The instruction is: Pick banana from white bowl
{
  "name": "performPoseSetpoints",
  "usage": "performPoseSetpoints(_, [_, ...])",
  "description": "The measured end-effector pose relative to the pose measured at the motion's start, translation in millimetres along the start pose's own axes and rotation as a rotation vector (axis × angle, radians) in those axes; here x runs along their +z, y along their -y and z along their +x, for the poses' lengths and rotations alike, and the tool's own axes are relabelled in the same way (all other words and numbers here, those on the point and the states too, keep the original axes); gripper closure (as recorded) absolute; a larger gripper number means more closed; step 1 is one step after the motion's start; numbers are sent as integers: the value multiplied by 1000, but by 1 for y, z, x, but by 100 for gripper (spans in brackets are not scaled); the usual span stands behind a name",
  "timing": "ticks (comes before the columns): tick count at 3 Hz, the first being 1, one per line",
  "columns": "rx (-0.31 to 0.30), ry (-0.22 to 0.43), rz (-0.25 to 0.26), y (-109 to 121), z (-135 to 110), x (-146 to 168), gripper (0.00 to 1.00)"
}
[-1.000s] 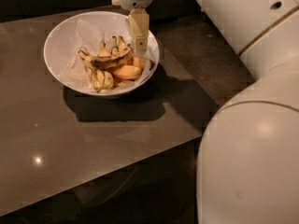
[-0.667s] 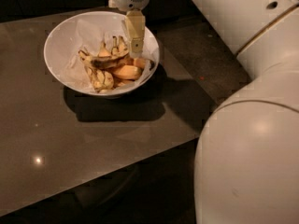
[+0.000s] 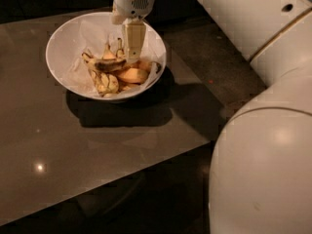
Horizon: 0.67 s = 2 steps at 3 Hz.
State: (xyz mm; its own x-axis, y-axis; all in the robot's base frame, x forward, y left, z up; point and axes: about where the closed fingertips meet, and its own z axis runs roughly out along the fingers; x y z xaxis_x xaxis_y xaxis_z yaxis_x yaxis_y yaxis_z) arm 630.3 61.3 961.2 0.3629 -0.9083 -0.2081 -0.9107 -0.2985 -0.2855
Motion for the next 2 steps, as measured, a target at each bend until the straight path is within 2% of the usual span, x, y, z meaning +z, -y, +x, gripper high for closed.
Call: performPoseSetpoints(2, [45,55,-21,-10,-13,11,18])
